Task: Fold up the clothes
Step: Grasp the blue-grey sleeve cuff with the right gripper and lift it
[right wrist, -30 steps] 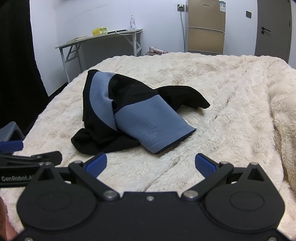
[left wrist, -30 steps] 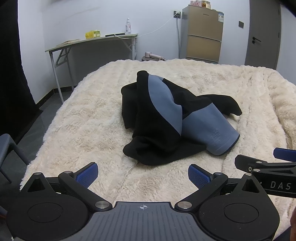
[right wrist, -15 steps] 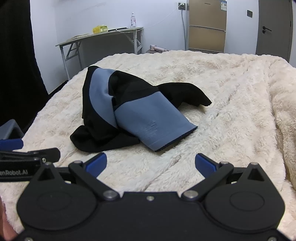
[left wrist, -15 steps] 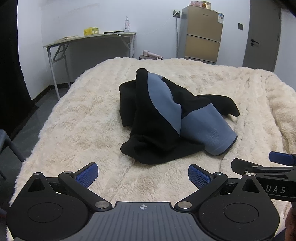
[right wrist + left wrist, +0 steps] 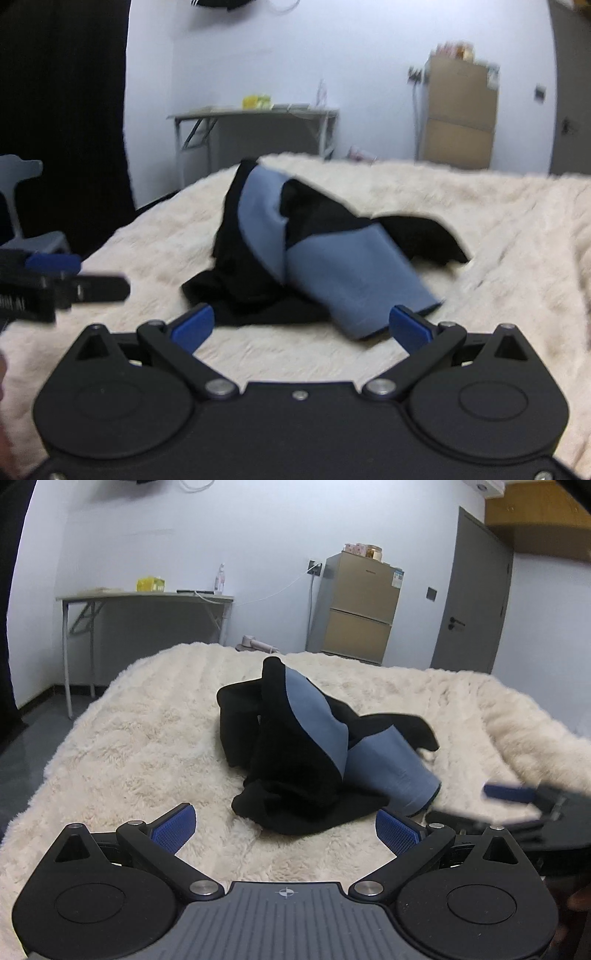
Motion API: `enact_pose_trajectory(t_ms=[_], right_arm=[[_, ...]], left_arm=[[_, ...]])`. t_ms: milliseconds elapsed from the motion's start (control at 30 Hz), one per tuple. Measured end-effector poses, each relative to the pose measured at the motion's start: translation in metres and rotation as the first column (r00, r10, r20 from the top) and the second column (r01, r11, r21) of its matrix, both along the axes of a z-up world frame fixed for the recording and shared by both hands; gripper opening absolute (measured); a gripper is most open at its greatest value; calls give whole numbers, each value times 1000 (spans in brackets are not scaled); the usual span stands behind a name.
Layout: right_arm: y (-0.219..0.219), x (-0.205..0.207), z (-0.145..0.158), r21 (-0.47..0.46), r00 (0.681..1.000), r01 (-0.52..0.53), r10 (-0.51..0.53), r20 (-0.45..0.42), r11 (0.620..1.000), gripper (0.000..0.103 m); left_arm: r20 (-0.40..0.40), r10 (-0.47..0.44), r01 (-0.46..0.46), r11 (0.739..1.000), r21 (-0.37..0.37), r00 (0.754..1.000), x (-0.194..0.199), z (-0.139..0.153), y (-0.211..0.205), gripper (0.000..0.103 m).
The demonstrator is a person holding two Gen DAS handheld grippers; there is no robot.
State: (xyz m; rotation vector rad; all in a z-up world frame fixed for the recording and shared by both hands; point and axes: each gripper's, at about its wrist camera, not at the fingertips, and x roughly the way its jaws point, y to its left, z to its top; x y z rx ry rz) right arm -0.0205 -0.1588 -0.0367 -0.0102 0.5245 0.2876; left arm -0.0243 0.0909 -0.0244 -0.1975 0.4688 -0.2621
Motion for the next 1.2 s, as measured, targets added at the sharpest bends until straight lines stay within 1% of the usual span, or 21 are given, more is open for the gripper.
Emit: enact_pose_trajectory(t_ms=[100,133,167,233,300,333,433,467,500,533,567,600,633,700,733,833,867,967,1067,1133,1200], right_arm=[[2,15,4,27,997,-26,28,-70,999,103],[4,22,4,24,995,-39,41,-88,999,101],[9,32,8,7,994,-48,49,-95,999,99],[20,54,16,-36,993,-64,60,-98,997,86],[34,79,29,-75,995,-58,52,-86,996,86],[43,93,34,-93,995,-48,40,-88,994,85],[71,138,46,-149,994,-12,-5,-108,989,84],[81,152,51,-168,993,0,-20,-114,986,84],[90,167,55,-186,992,12,-35,-120,982,88],[98,181,55,-200,988,41,-70,-140,979,89],[102,191,46,-202,979,70,-106,-172,977,89],[105,197,40,-199,973,82,-121,-194,976,86],[109,205,36,-187,965,82,-125,-230,979,62],[117,214,35,-127,947,45,-83,-311,991,6],[122,212,44,-110,952,24,-56,-302,994,3],[138,195,89,-93,982,-42,24,-188,995,3],[139,188,110,-91,989,-53,39,-145,994,3],[127,163,178,-15,996,-87,87,-5,996,3],[114,133,244,20,983,-124,120,140,992,3],[104,112,287,32,961,-143,131,242,989,3],[93,91,327,37,930,-154,133,342,987,3]], left_arm=[[41,9,-7,999,-39,999,-6,6,21,103],[45,21,-20,999,-36,999,-9,6,29,103],[47,38,-36,999,-35,998,-11,5,34,103],[36,56,-54,997,-46,998,-11,4,42,103],[15,58,-56,995,-84,998,-9,4,53,103],[6,52,-51,992,-118,999,-8,5,60,103],[5,65,-63,987,-146,998,-7,6,69,103],[-2,63,-63,987,-147,998,-6,4,70,103],[-8,62,-62,987,-149,998,-6,3,71,103],[-20,59,-61,986,-153,998,-4,0,72,103],[-67,43,-54,983,-178,997,-1,-7,74,103],[-92,20,-38,979,-199,996,2,-11,75,103],[-103,6,-28,977,-213,995,2,-13,75,103],[-102,3,-26,975,-219,995,3,-14,76,103],[-100,9,-31,974,-223,995,2,-13,78,103],[-90,11,-33,970,-242,996,0,-10,85,103],[-88,13,-35,968,-248,996,0,-9,87,103],[-80,19,-38,967,-252,997,-1,-7,89,103],[-78,14,-32,970,-242,997,-2,-7,87,103],[-70,17,-33,972,-232,997,-3,-6,85,103],[-63,22,-35,973,-226,998,-5,-5,84,103]])
